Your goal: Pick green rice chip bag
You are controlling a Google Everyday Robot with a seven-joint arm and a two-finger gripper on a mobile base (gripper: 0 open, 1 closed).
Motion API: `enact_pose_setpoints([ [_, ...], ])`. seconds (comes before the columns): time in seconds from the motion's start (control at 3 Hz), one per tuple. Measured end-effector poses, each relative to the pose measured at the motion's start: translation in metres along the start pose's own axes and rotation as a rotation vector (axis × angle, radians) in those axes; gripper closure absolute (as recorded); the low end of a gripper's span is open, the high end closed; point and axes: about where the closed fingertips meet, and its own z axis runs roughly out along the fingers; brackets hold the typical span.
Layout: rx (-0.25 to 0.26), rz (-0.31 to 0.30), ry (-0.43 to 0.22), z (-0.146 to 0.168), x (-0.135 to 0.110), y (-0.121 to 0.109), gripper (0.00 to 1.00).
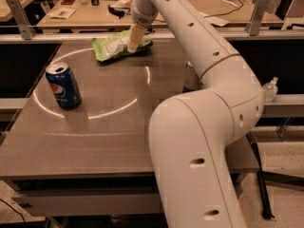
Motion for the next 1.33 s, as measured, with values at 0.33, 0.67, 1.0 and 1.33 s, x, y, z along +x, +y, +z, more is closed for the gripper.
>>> enact_pose_setpoints([
  [0.33,-0.047,0.028,0.033,0.006,0.001,0.007,0.0],
  [0.67,-0.003,0.016,0.07,-0.002,-0.004,-0.004,0.0],
  [1.0,0.029,0.004,0.059,0.006,-0.008,-0.006,0.0],
  [1.33,-0.022,0.037,0.032,0.019,-0.008,0.014,0.0],
])
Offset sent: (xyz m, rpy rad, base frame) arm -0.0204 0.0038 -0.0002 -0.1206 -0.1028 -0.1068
